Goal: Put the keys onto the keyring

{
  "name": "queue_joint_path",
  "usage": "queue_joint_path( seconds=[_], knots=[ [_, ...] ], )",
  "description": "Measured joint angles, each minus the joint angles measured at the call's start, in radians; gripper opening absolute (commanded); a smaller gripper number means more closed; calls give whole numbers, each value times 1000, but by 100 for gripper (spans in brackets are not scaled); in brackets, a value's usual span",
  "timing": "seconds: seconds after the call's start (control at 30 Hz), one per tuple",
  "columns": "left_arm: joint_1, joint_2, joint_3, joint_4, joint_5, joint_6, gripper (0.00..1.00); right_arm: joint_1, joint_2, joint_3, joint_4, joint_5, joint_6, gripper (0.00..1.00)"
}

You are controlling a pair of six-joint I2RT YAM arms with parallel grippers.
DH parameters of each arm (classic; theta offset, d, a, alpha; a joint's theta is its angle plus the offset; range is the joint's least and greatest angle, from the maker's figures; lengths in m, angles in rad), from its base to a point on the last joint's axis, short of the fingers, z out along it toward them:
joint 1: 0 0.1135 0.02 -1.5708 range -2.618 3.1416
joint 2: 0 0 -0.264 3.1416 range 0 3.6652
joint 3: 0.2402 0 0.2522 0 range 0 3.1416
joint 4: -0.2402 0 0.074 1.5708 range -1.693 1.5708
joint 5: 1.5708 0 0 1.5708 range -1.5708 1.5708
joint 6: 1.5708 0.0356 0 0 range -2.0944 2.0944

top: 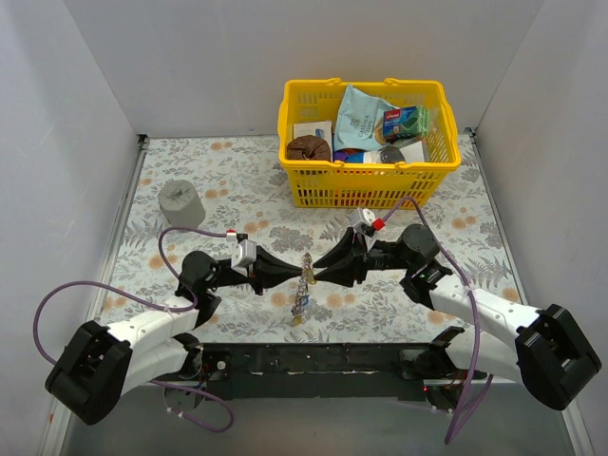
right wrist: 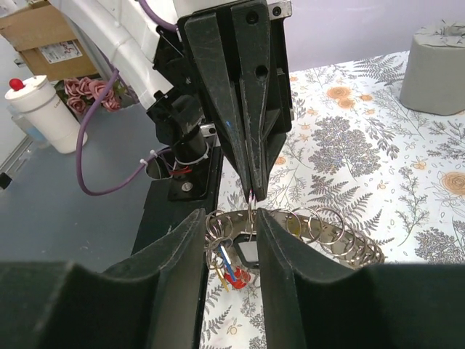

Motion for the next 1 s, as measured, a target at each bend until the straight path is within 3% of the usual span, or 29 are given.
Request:
queue_joint_path(
  seconds=[0.6,0.73,0.8,1.0],
  knots=[
    [-6,19,17,5,9,-4,0,58,91,22,14,27,7,32],
    [-6,23,19,5,11,-4,0,61,96,22,15,39,3,18],
    [-7,24,19,5,14,-4,0,62,104,22,13,44,0,3],
    [-4,23,22,-21,20,8,3,64,130,48,-32,41,-21,1]
  ],
)
